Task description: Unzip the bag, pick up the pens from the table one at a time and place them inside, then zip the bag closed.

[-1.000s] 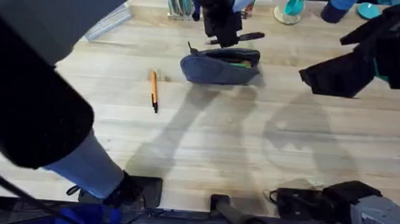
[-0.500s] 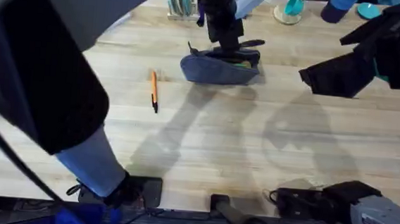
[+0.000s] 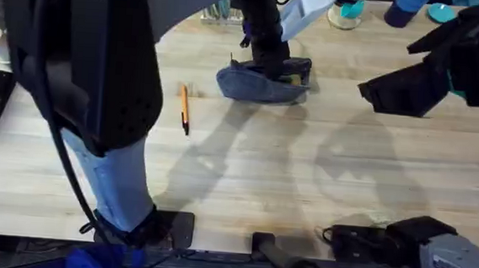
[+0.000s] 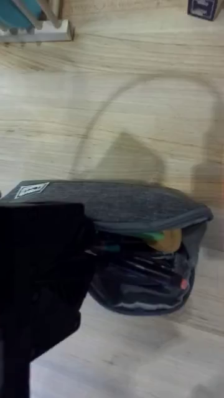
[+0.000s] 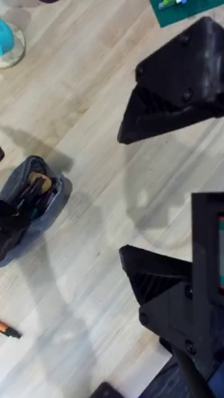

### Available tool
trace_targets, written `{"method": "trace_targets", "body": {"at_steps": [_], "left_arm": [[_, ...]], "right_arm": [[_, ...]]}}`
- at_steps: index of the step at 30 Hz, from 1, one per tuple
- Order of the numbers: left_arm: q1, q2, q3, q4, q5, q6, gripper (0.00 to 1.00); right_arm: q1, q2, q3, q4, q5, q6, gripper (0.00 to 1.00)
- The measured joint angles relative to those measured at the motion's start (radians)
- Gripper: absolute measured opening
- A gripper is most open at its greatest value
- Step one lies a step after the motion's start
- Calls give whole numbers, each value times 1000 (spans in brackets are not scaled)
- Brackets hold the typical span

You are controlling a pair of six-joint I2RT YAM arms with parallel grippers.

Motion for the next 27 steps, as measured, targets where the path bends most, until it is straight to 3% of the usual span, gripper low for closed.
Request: {"method": "trace_targets", "body": {"at_steps": [9,10,12,16,17,27], "left_arm": [[0,30,2,-11,4,0,46],[0,30,2,-12,4,-1,100],[0,30,2,-17,4,1,272],[0,30,2,-21,4,1,889],[0,30,2,-22,4,-1,965],[0,30,8,-29,4,-1,994]], "right_arm": [[0,0,0,0,0,0,998],[0,0,0,0,0,0,998],[0,0,0,0,0,0,998],[0,0,0,0,0,0,997],[0,0,0,0,0,0,997],[0,0,0,0,0,0,997]]}}
